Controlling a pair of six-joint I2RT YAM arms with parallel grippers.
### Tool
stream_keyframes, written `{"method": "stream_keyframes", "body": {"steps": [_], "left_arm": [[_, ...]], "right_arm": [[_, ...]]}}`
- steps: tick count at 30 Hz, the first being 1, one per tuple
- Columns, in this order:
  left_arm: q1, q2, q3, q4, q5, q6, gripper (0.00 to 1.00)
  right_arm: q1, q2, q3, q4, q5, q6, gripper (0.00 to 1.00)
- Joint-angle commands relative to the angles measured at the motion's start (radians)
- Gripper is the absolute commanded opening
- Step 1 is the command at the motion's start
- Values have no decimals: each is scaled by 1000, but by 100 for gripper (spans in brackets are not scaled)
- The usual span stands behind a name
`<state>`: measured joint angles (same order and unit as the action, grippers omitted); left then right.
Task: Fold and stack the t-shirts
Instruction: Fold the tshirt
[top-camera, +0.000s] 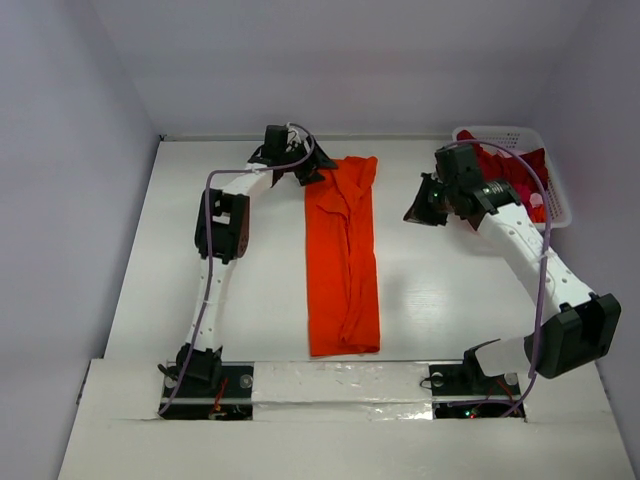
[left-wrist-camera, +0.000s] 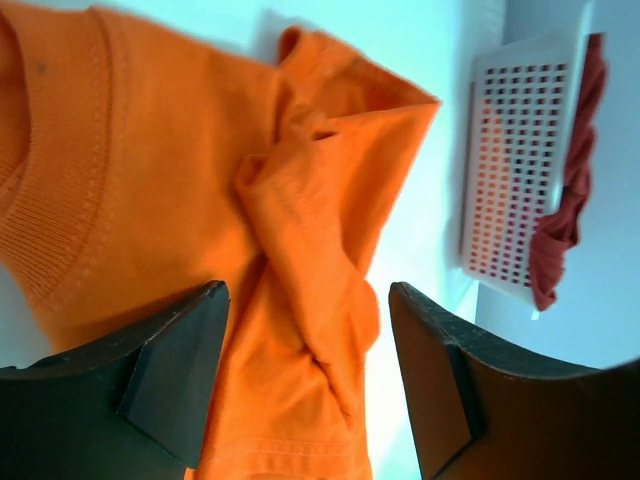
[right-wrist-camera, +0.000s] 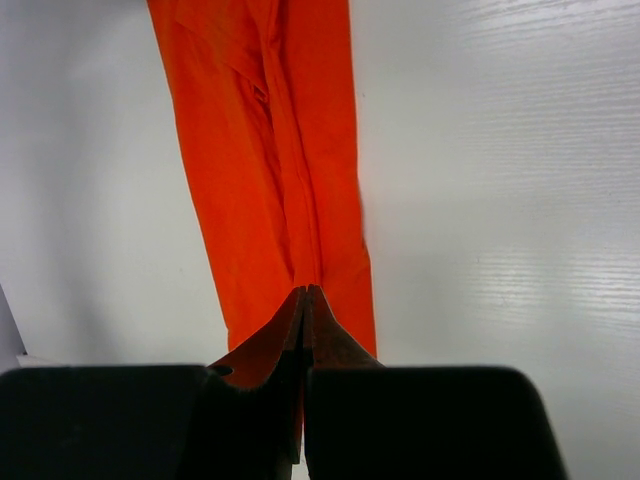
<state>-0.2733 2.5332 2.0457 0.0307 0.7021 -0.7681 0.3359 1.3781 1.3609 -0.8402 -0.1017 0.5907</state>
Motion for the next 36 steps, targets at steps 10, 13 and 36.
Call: {"method": "stream_keyframes", "body": {"steps": [10,13,36], "left_arm": [[-13,-562,-347,-85,-312,114,54],[-23,-784,-626,-130,-355,142,58],[-377,-1925,-1147,-442,-857,3,99]], "right_arm": [[14,-90,-29,82,-38,-60,30],[14,-119,-49,79,-53,-66,74],[46,-749,-465,271,-29,-78,100]]}}
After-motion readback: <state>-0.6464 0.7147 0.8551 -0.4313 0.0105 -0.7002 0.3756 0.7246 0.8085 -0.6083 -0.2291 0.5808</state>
